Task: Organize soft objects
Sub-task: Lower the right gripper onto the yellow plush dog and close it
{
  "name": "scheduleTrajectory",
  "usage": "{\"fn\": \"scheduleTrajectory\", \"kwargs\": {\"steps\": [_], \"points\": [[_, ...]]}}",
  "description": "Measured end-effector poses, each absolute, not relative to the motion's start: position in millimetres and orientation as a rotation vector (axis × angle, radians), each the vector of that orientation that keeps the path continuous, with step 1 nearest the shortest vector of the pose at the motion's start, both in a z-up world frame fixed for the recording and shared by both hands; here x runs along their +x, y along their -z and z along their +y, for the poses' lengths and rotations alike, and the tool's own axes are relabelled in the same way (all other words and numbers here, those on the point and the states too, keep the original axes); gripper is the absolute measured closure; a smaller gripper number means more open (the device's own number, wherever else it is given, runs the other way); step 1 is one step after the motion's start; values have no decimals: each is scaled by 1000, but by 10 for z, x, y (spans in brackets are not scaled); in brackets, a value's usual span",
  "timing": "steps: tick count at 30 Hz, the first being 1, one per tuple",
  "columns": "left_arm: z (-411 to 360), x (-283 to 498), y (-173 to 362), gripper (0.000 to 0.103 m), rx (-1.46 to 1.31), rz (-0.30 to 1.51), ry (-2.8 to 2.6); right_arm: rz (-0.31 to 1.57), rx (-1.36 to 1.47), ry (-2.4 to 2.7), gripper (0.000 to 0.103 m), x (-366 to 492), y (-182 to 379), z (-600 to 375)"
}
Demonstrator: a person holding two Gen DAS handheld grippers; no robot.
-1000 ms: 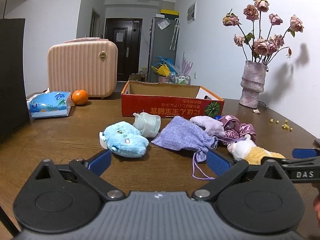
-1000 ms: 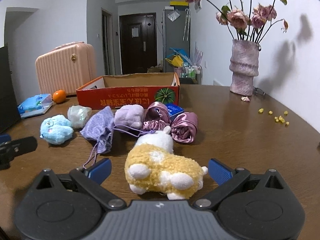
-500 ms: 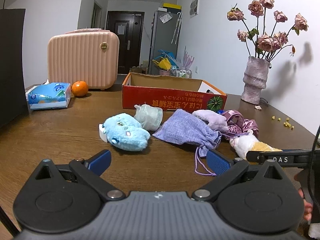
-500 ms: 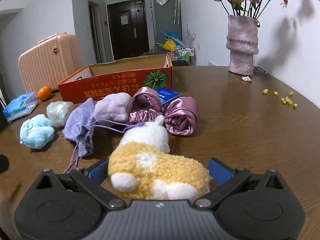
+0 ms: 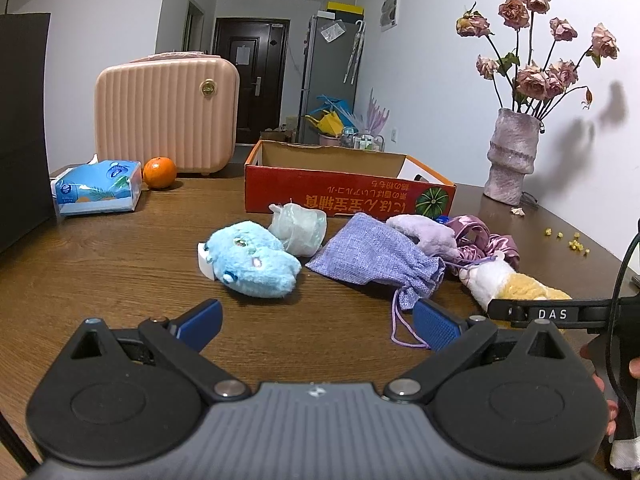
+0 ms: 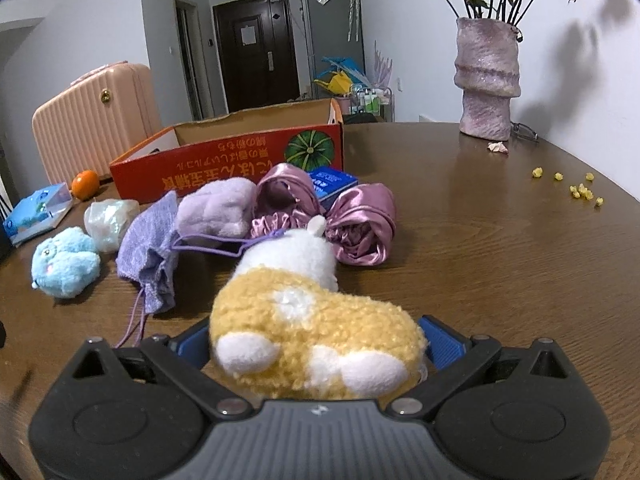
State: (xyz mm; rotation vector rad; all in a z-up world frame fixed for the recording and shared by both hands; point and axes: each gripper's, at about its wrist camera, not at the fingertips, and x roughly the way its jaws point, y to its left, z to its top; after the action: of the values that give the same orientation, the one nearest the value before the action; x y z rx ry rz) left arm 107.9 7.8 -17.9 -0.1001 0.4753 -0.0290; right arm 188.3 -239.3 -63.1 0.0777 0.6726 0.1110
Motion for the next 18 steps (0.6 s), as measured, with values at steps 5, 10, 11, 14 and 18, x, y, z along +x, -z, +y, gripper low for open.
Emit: {"fn": "scheduleTrajectory", "kwargs": {"steps": [5,10,11,14,18], "points": [[91,1084,183,0,-108,477,27,663,85,-116,6,1865,631,-2400],[96,1084,185,0,-109,476,26,637,69,-128,10,1802,614,-2380],[101,1083,188,0,-110,475,25,627,67,-129,11,1779,607,-2377],[113,1083,194,0,-111,476,21,582,57,-128,11,1676,564,-2385],[114,1076,192,0,-104,476,17,512,49,-118,11,1529,494,-2425]]}}
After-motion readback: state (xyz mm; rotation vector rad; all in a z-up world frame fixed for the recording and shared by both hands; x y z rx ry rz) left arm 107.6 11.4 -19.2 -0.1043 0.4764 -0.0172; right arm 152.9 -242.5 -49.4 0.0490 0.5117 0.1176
